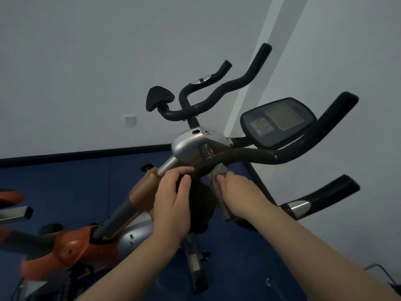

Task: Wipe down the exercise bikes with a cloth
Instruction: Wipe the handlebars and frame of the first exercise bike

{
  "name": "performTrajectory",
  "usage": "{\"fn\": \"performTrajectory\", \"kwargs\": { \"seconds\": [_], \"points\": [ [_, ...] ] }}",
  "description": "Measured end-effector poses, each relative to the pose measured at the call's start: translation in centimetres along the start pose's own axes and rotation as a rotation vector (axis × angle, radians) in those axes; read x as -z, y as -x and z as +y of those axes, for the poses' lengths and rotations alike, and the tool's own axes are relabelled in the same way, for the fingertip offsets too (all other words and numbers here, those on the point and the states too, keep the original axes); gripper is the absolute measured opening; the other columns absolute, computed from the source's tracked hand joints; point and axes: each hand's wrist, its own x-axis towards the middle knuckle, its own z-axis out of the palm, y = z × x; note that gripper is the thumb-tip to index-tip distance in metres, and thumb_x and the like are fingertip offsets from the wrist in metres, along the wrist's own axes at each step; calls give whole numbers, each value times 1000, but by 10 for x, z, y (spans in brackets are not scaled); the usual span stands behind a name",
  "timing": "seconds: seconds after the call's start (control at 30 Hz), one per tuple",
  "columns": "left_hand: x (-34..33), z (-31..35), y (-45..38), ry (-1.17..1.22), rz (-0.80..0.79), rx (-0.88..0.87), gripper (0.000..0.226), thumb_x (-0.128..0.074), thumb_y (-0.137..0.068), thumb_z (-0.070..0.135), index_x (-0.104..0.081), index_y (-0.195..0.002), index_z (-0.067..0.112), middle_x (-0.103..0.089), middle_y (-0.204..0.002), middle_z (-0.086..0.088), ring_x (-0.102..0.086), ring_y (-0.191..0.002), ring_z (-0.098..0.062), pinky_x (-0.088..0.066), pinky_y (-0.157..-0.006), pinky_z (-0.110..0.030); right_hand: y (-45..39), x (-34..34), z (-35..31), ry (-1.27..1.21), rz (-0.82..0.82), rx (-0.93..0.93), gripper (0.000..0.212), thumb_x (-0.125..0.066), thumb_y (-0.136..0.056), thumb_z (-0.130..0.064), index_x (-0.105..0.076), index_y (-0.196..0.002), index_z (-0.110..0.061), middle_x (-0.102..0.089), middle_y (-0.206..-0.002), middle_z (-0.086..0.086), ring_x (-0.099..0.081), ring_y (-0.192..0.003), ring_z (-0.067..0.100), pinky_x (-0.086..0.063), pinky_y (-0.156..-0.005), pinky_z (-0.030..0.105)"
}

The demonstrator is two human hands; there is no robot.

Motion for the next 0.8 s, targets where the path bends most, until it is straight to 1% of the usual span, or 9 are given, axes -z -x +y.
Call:
{"fn": "performTrajectory", "kwargs": {
  "seconds": [0.17,0.27,0.33,0.4,0.5,0.57,0.63,0.7,0.8],
  "points": [
    [-1,2,0,43,22,19,22,-44,-89,32,-63,-98,35,-63,-98,13,-57,-96,-1,-42,-78,-25,53,-14,9,401,184,137,55,-35,-100,-38,-26,-144,-6,-59,-117,10,-61,-98,26,-38,-70,33],
    [0,1,0,46,42,24,23,-42,-89,34,-63,-98,34,-63,-96,11,-57,-93,0,-42,-75,-24,87,5,34,545,227,387,61,-70,-80,-34,-53,-132,-7,-69,-91,1,-64,-76,18,-52,-70,31],
    [0,1,2,68,74,38,24,-42,-89,34,-64,-98,33,-64,-96,10,-57,-91,-1,-44,-76,-24,93,10,44,466,255,420,44,-75,-75,-33,-68,-113,-14,-68,-80,-5,-63,-71,16,-53,-68,31],
    [1,0,5,105,98,56,24,-41,-91,32,-64,-98,30,-64,-97,8,-57,-91,0,-44,-74,-19,84,16,41,324,240,335,22,-62,-85,-34,-67,-102,-22,-63,-75,-10,-62,-72,15,-46,-69,30],
    [6,-3,11,172,82,97,27,-39,-97,33,-64,-103,31,-64,-104,8,-58,-94,5,-45,-71,-7,58,25,20,-173,303,150,20,-47,-93,-40,-61,-107,-34,-62,-78,-17,-61,-75,3,-45,-70,23],
    [9,-6,16,202,35,109,29,-37,-96,40,-63,-109,38,-65,-108,12,-59,-101,3,-47,-77,-12,38,25,-5,-432,218,132,22,-49,-93,-42,-61,-110,-39,-66,-84,-16,-63,-81,0,-49,-69,19],
    [11,-7,22,273,5,120,33,-37,-94,45,-61,-116,40,-66,-114,13,-61,-108,0,-50,-82,-17,29,17,-36,-431,106,159,26,-48,-94,-41,-59,-118,-39,-69,-98,-11,-64,-94,9,-52,-78,28],
    [14,-9,27,287,-13,113,39,-36,-95,46,-59,-124,36,-65,-121,10,-59,-115,-5,-48,-93,-26,35,4,-49,-236,170,185,34,-47,-95,-38,-53,-129,-36,-68,-110,-6,-62,-101,14,-51,-84,33],
    [22,-14,29,248,-34,117,41,-32,-98,48,-57,-128,36,-64,-124,11,-56,-119,-3,-46,-97,-26,70,-8,-29,-278,228,123,20,-47,-95,-37,-64,-104,-34,-69,-77,-7,-65,-72,4,-55,-63,26]
  ]
}}
